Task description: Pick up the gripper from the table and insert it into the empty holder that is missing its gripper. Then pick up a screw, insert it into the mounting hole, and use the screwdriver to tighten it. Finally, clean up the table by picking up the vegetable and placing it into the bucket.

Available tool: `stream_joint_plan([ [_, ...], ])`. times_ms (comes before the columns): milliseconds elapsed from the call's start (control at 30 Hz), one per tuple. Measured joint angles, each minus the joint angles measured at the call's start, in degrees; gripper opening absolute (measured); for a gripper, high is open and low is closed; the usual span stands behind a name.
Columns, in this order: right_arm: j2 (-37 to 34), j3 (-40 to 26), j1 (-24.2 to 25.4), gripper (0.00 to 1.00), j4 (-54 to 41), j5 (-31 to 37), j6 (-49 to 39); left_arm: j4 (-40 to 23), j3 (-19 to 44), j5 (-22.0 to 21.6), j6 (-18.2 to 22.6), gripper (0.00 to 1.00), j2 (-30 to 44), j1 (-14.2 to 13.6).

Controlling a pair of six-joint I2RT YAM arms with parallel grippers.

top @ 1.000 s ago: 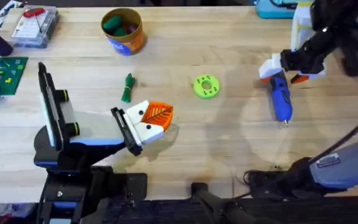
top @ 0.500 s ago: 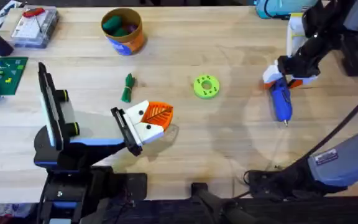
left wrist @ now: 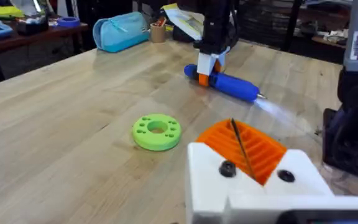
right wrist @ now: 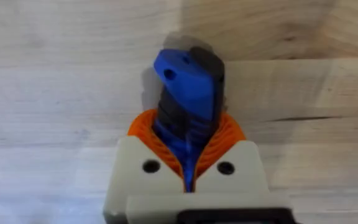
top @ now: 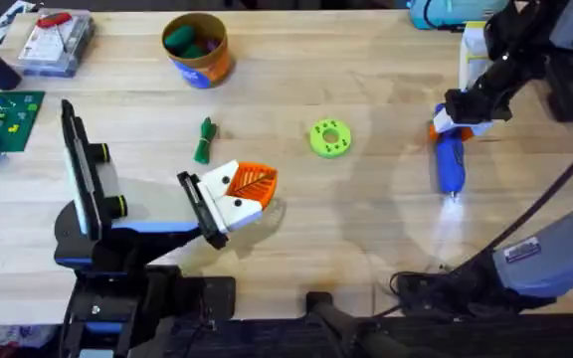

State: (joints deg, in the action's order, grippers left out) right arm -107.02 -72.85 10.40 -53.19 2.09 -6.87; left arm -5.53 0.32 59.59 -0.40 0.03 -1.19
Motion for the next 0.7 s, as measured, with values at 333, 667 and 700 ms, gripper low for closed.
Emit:
stream_joint_plan([
  [333, 5.4, -4.8, -0.7, 0.026, -4.6, -6.1, 0.1, 0.0, 0.0, 0.0, 0.0, 0.012, 0.0, 0.0],
  [667, 19.8, -20.5, -3.1, 0.026, 1.7, -10.0, 0.3, 0.0, 0.0, 0.0, 0.0, 0.012, 0.0, 0.0],
  [700, 20.3, -22.0, -3.6, 0.026, 1.9, -10.8, 0.3, 0.0, 0.0, 0.0, 0.0, 0.012, 0.0, 0.0],
])
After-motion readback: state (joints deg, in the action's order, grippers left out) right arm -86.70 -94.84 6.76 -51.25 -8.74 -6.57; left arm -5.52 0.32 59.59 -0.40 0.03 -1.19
